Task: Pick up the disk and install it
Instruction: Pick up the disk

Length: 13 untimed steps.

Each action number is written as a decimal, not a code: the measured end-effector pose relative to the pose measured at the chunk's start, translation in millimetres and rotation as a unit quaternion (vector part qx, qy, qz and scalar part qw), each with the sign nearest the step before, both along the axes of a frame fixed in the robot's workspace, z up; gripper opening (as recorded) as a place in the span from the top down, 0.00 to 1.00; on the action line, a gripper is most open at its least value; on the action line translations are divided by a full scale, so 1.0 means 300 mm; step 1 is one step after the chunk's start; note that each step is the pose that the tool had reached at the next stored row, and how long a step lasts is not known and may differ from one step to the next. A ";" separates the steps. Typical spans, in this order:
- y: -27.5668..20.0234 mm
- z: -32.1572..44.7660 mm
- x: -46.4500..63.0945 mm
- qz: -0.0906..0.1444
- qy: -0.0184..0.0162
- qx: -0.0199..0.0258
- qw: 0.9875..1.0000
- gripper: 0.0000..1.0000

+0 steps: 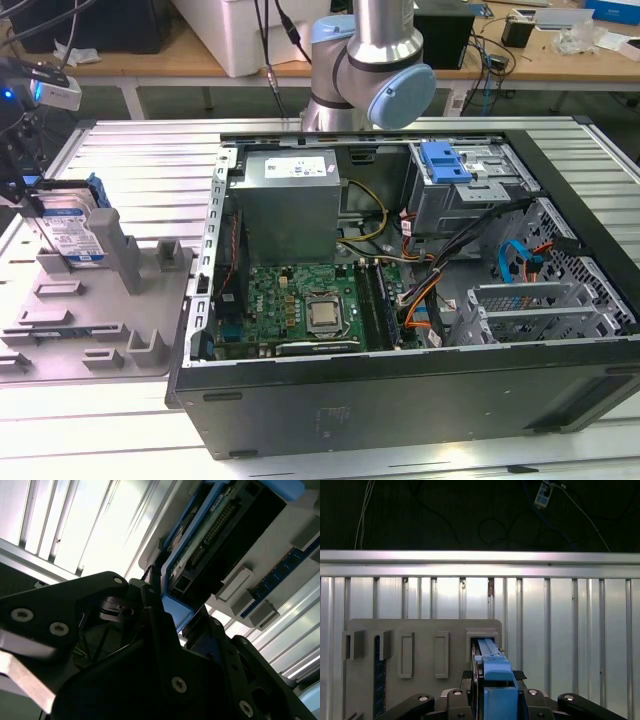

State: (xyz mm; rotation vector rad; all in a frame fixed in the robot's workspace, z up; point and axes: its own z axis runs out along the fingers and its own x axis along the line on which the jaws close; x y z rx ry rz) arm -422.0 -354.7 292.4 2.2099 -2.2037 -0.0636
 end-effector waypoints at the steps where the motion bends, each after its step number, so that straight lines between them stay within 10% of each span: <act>1: 0.000 0.000 0.000 0.000 0.000 0.000 1.000 0.59; 13: 0.000 -0.003 -0.003 0.000 -0.001 -0.001 1.000 0.63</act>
